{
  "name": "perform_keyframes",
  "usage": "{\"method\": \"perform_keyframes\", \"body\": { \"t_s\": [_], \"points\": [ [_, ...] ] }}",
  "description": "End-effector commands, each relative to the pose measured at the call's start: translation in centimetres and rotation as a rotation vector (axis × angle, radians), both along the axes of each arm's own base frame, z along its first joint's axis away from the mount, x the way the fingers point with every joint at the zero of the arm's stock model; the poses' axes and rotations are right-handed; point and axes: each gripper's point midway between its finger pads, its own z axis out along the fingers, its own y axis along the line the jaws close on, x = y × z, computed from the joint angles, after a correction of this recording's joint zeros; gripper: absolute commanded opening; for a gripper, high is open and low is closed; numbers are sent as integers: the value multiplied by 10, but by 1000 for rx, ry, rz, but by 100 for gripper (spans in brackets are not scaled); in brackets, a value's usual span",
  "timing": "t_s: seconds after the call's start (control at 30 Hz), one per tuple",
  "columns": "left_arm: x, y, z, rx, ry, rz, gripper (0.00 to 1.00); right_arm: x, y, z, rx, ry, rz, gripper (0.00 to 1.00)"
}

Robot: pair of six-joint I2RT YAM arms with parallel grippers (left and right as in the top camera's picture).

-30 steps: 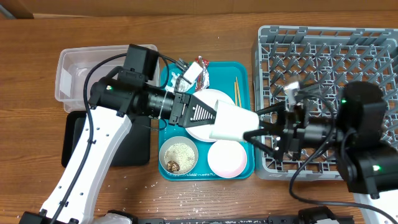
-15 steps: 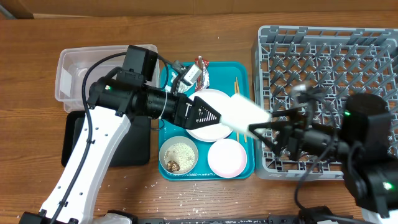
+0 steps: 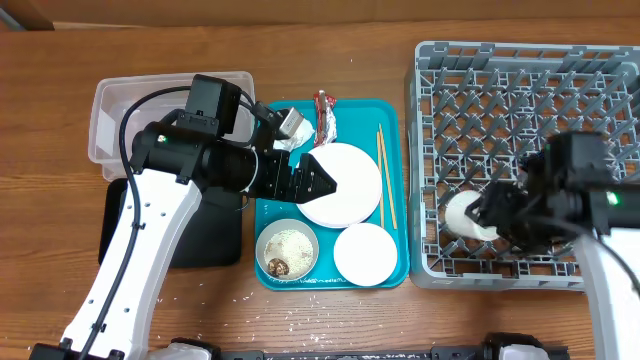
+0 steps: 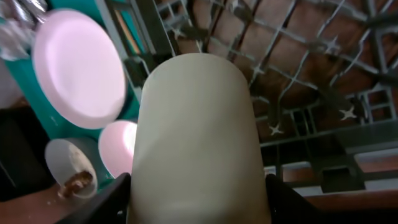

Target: Sort waste into correct bins and load items into the dishwasher

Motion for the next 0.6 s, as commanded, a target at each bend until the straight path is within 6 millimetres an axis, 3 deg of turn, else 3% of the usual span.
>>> {"method": "perform_keyframes", "body": {
  "t_s": [0.0, 0.07, 0.17, 0.27, 0.37, 0.47, 0.5, 0.57],
  "points": [
    [5, 7, 4, 52, -41, 31, 100, 10, 2, -20, 0, 92, 58, 49],
    [4, 9, 2, 67, -36, 32, 100, 17, 6, -31, 10, 129, 72, 49],
    [4, 13, -2, 99, -33, 42, 100, 25, 16, -34, -3, 102, 119, 66],
    [2, 16, -7, 134, -24, 47, 100, 34, 29, -17, -25, 3, 146, 70],
    [-3, 16, -11, 172, -18, 37, 100, 36, 15, 4, -179, -81, 48, 75],
    [-9, 19, -13, 208, -10, 33, 100, 34, 14, 14, -185, -120, 33, 76],
    [-11, 19, -12, 214, -14, 32, 96, 34, 17, 15, -173, -128, 54, 76],
    [-13, 25, -6, 244, -49, 62, 92, 30, 45, 20, -52, -171, 259, 71]
  ]
}}
